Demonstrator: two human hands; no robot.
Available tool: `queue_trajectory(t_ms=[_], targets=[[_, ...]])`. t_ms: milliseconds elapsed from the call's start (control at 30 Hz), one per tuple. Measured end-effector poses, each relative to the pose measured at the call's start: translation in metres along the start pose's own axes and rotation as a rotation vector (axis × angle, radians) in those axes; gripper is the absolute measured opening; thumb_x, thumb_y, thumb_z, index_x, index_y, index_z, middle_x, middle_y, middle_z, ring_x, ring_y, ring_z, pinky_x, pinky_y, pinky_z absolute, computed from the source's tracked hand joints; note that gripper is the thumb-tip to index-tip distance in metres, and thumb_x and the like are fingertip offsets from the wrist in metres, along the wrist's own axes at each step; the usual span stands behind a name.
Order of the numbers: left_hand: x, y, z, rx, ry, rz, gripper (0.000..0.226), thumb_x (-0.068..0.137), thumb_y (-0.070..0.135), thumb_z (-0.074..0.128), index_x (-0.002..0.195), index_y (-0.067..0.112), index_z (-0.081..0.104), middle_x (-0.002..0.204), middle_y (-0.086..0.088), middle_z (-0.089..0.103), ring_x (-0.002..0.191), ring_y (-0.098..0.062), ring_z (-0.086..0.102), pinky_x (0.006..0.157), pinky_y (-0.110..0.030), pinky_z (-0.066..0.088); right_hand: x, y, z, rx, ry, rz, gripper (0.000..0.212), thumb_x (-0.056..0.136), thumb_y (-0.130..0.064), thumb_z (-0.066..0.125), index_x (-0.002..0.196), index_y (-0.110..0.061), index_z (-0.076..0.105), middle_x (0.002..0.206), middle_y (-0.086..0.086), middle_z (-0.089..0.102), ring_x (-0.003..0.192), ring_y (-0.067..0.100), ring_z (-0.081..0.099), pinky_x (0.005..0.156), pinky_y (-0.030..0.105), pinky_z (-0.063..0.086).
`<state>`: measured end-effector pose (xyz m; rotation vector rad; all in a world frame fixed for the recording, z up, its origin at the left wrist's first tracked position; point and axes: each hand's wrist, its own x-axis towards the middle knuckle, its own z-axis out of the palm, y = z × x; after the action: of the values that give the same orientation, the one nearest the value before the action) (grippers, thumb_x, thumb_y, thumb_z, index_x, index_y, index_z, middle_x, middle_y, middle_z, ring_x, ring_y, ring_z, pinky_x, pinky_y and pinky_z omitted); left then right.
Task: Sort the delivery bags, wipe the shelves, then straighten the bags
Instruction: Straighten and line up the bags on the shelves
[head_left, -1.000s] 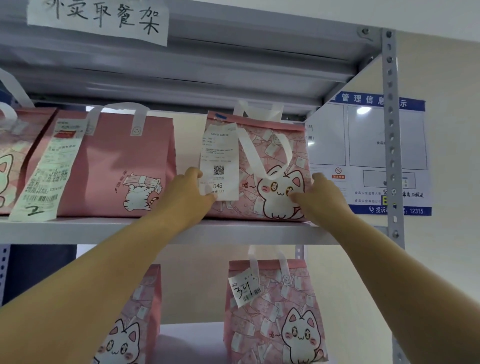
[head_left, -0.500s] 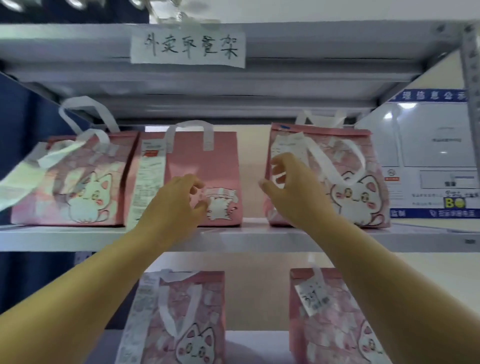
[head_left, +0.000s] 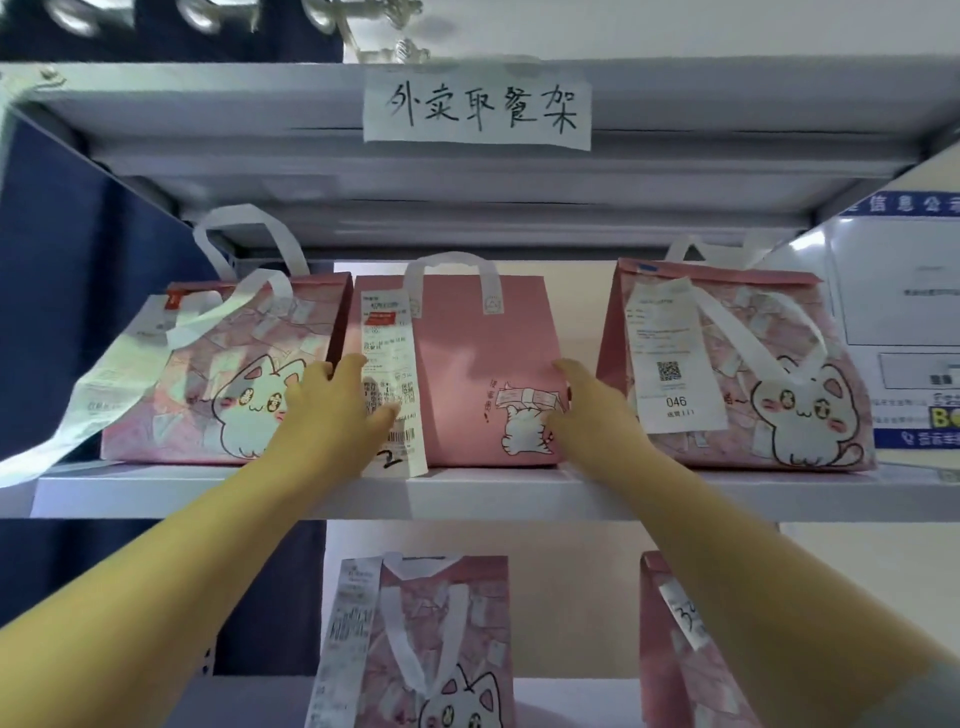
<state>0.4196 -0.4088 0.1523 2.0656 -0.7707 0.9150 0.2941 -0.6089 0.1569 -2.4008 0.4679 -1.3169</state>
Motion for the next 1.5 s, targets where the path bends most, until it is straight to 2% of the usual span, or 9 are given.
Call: queue_trajectory(t_ms=[167, 400, 500, 667, 833, 1033, 1167, 1400, 1500], targets=[[0.003, -0.002, 0.01, -0.078, -0.021, 0.036, 0.061, 0.087, 0.039, 0.058, 0.138, 0.02, 0.031, 0.135, -0.014, 0.039, 0.117, -0.031, 0.044, 0.089, -0.039, 0.039, -0.002, -0.003, -0.004, -0.049, 0.039, 0.007, 0.06, 0.083, 0.003, 0.05, 0.137, -0.02, 0.038, 0.117, 0.013, 0.058, 0.1, 0.03, 0.056, 0.084, 0.044, 0.051], [0.01, 0.002, 0.022, -0.151, 0.017, 0.059, 0.057, 0.086, 0.039, 0.059, 0.134, 0.021, 0.034, 0.131, -0.012, 0.04, 0.098, -0.023, 0.049, 0.075, -0.03, 0.039, -0.003, 0.002, -0.011, -0.145, 0.153, -0.021, 0.047, 0.082, 0.007, 0.045, 0.125, -0.01, 0.047, 0.106, 0.013, 0.059, 0.091, 0.031, 0.057, 0.077, 0.04, 0.051], [0.011, 0.006, 0.026, -0.163, 0.021, 0.068, 0.057, 0.085, 0.04, 0.058, 0.133, 0.021, 0.035, 0.13, -0.011, 0.04, 0.103, -0.026, 0.051, 0.078, -0.034, 0.044, -0.001, 0.005, -0.015, -0.236, 0.197, -0.021, 0.036, 0.082, 0.008, 0.045, 0.113, -0.007, 0.052, 0.102, 0.011, 0.055, 0.091, 0.029, 0.055, 0.069, 0.033, 0.042], [0.007, 0.008, 0.026, -0.173, 0.024, 0.101, 0.056, 0.086, 0.04, 0.057, 0.133, 0.022, 0.036, 0.129, -0.009, 0.041, 0.102, -0.025, 0.051, 0.082, -0.036, 0.044, -0.002, 0.0, -0.021, -0.248, 0.274, -0.039, 0.043, 0.082, 0.006, 0.052, 0.123, -0.007, 0.051, 0.118, 0.014, 0.049, 0.088, 0.023, 0.046, 0.073, 0.029, 0.038], [0.005, -0.008, 0.012, -0.156, 0.06, 0.144, 0.052, 0.087, 0.04, 0.057, 0.132, 0.022, 0.039, 0.132, -0.006, 0.043, 0.108, -0.021, 0.049, 0.08, -0.031, 0.039, -0.01, -0.03, -0.013, -0.125, 0.328, -0.195, 0.04, 0.085, -0.007, 0.059, 0.124, -0.015, 0.053, 0.128, 0.008, 0.047, 0.105, 0.022, 0.051, 0.085, 0.025, 0.036], [-0.003, -0.056, -0.021, -0.141, 0.117, 0.193, 0.032, 0.088, 0.035, 0.056, 0.115, 0.018, 0.054, 0.113, -0.001, 0.057, 0.096, -0.019, 0.057, 0.082, -0.038, 0.048, -0.019, -0.092, 0.026, -0.076, 0.259, -0.488, 0.026, 0.087, -0.018, 0.061, 0.112, -0.012, 0.058, 0.11, 0.002, 0.059, 0.091, 0.011, 0.052, 0.082, 0.02, 0.039], [-0.004, -0.099, -0.043, -0.08, 0.112, 0.165, 0.024, 0.088, 0.032, 0.056, 0.108, 0.018, 0.056, 0.106, 0.001, 0.059, 0.09, -0.016, 0.057, 0.076, -0.033, 0.046, -0.023, -0.128, 0.057, -0.003, 0.173, -0.566, 0.022, 0.087, -0.02, 0.062, 0.107, -0.012, 0.061, 0.099, 0.002, 0.062, 0.086, 0.013, 0.056, 0.079, 0.028, 0.049], [0.011, -0.158, -0.075, 0.064, 0.182, 0.109, 0.026, 0.086, 0.027, 0.058, 0.111, 0.017, 0.056, 0.114, -0.005, 0.056, 0.107, -0.026, 0.049, 0.088, -0.035, 0.04, -0.008, -0.164, 0.112, 0.022, -0.006, -0.448, 0.032, 0.087, -0.025, 0.063, 0.117, -0.017, 0.053, 0.1, -0.003, 0.056, 0.086, 0.014, 0.055, 0.061, 0.018, 0.044], [0.022, -0.173, -0.082, 0.122, 0.207, 0.056, 0.032, 0.087, 0.028, 0.057, 0.117, 0.017, 0.052, 0.121, -0.007, 0.047, 0.117, -0.031, 0.035, 0.089, -0.038, 0.036, 0.003, -0.173, 0.13, 0.001, -0.114, -0.35, 0.048, 0.086, -0.023, 0.064, 0.128, -0.021, 0.042, 0.117, 0.005, 0.055, 0.094, 0.021, 0.057, 0.071, 0.028, 0.051]])
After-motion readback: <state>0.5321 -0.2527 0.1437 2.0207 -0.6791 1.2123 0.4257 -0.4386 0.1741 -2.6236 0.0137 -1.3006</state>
